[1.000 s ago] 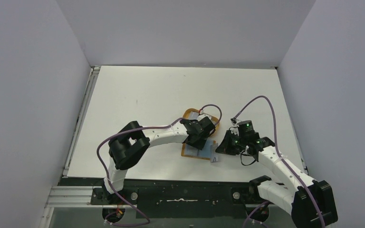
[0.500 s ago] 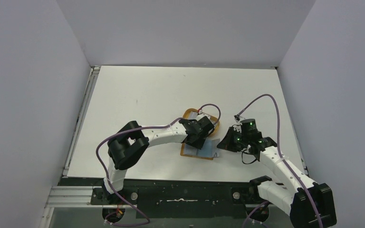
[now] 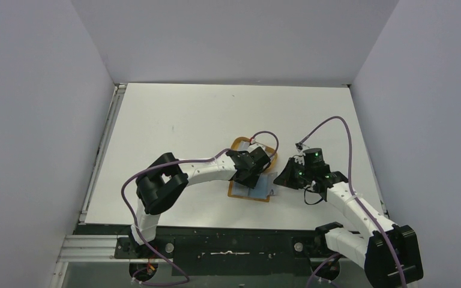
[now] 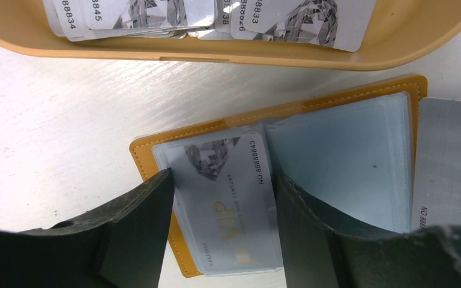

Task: Put the credit cards into the card holder
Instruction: Turn over the card slot in the card holder.

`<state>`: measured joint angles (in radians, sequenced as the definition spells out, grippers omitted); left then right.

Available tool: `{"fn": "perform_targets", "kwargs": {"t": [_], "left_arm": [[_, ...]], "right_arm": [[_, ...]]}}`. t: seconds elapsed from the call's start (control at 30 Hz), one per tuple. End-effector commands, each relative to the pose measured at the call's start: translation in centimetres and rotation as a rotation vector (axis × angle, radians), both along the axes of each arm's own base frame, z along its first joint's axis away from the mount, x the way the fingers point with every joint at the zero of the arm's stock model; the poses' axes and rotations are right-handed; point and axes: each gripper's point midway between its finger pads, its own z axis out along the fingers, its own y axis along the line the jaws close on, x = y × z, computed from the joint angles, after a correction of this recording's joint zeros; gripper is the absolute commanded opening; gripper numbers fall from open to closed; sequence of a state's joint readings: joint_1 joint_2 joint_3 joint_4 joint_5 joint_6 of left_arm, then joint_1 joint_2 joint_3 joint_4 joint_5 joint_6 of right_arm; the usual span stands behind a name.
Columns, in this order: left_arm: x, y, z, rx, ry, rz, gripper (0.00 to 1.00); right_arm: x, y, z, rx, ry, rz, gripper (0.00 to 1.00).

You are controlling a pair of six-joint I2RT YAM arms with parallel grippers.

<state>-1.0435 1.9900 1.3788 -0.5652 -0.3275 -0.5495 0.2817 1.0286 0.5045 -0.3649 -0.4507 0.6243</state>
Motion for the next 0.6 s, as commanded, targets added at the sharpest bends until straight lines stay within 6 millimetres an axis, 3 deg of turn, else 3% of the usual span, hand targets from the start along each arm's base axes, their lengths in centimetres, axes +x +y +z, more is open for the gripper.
{"fn": "perform_targets", "kwargs": {"t": [0.0, 0.23, 0.57], "left_arm": [[-0.5, 2.2, -1.7, 0.059, 0.045, 0.032, 0.39], [-0.5, 2.2, -1.7, 0.059, 0.047, 0.034, 0.36], [-0.5, 2.2, -1.7, 0.056, 0.052, 0.035, 0.33]], "right_arm": [[2.5, 0.3, 2.5, 0.022, -0.125, -0.013, 0.0], [3.7, -0.2, 2.7, 0.014, -0.174, -0.082, 0.0], [4.6, -0.1, 1.1, 0.018, -0.145, -0.111, 0.0]]}}
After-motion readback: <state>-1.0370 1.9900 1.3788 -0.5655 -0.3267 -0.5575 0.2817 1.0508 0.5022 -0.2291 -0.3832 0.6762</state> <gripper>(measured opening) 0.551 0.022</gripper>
